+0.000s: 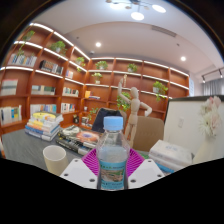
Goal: Pour water
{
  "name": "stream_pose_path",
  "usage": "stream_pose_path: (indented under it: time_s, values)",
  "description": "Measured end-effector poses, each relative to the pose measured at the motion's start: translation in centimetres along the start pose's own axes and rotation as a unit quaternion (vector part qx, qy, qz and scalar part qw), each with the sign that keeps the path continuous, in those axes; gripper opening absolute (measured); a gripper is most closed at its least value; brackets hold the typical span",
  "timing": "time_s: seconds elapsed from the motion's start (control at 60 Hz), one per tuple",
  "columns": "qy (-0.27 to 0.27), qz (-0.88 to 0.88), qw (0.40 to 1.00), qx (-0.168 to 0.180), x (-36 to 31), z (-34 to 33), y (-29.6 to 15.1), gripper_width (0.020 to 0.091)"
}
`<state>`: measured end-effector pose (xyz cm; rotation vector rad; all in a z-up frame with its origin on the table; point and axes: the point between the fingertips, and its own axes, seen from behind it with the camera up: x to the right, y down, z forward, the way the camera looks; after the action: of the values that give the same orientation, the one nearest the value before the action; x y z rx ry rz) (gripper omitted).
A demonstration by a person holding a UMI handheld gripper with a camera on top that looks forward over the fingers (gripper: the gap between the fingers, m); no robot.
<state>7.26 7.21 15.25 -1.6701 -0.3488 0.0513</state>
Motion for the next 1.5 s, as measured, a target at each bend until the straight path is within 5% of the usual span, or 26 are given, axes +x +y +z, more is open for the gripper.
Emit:
stream_pose_path:
  time_s: [0.35,0.617,0.817,0.9,0.95,1.5]
  values:
    - [-0.025,0.085,0.996,-0.017,-0.9,1.9,6.4,0.0301]
    - [-0.012,0.083,0.997,-0.001,-0.6,1.6,6.1,0.0306]
    - [0.000,0.084,0.996,-0.004,-0.7,1.1,6.3,0.0476]
    - [0.007,0.095,0.995,-0.020,-0.7,-0.1,6.8,0.0731]
    - [0.009,0.096,0.995,-0.018,-0.8,-1.3,6.5,0.0800]
    - [0.104,0.108,0.988,-0.032,2.0,-16.3,4.7,0.0809]
